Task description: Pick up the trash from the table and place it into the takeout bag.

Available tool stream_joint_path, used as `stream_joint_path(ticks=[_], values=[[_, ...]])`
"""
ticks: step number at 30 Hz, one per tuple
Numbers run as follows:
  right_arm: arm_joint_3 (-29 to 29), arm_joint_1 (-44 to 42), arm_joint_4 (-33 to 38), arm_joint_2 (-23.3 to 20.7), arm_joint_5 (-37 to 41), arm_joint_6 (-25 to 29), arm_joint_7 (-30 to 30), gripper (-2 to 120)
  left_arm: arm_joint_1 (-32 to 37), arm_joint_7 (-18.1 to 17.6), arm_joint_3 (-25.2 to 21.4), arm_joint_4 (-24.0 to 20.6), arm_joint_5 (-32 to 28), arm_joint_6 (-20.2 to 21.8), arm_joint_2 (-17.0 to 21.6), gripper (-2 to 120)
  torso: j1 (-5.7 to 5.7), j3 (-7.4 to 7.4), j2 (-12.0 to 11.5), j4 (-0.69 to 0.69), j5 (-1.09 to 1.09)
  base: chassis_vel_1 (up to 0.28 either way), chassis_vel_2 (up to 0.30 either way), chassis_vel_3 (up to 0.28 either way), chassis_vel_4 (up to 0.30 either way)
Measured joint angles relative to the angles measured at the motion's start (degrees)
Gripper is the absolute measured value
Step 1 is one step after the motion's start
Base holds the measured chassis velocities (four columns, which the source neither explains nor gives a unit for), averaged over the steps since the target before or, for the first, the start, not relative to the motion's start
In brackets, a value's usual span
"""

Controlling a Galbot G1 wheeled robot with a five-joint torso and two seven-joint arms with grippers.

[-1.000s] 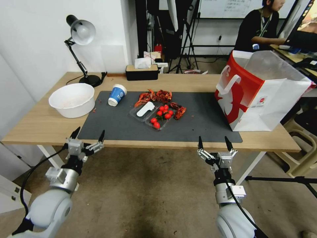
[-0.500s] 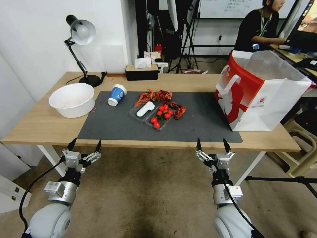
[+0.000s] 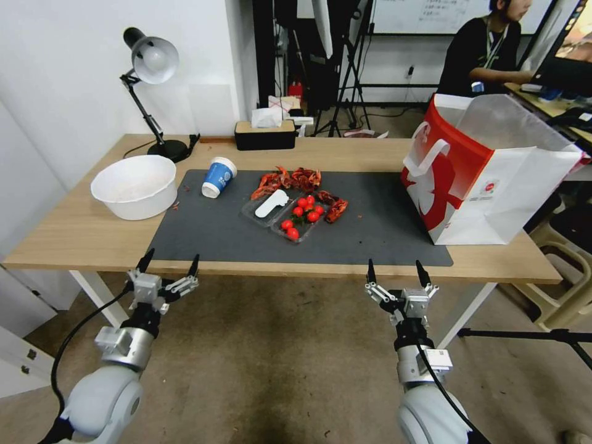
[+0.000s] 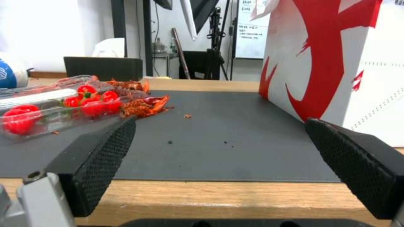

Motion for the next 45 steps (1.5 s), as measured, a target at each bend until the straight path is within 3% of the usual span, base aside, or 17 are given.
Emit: stream_joint_path(ticks=[10, 18, 20, 32, 45], values=[[0.3, 0.0, 0.0, 0.7, -0.4, -0.1, 0.2, 100, -12.8, -0.2, 6.3, 3.4, -4.9, 4.4, 4.7, 100, 0.00, 0.00, 0.0, -0.01, 0.00, 0.000, 0.000, 0.000, 0.000], [0.5, 0.2, 0.0, 1.2, -1.1, -0.4, 0.3, 100, -22.1, -0.2, 11.2, 8.1, -12.6, 8.0, 7.9, 100, 0.00, 0.00, 0.0, 0.00, 0.02, 0.000, 0.000, 0.000, 0.000], [0.4, 0.2, 0.0, 1.5, -1.3, -0.5, 0.3, 100, -27.5, -0.3, 14.3, 11.8, -15.3, 9.1, 9.2, 100, 0.00, 0.00, 0.0, 0.00, 0.01, 0.000, 0.000, 0.000, 0.000], [0.5, 0.5, -0.1, 1.8, -1.5, -0.9, 0.4, 100, -38.2, -0.3, 21.1, 19.0, -20.2, 11.1, 10.0, 100, 0.00, 0.00, 0.0, -0.01, 0.00, 0.000, 0.000, 0.000, 0.000], [0.9, 0.6, -0.1, 1.9, -1.5, -1.0, 0.5, 100, -45.4, -0.3, 27.2, 23.4, -25.0, 13.2, 8.9, 100, 0.01, 0.00, 0.0, -0.01, 0.00, 0.000, 0.000, 0.000, 0.000]])
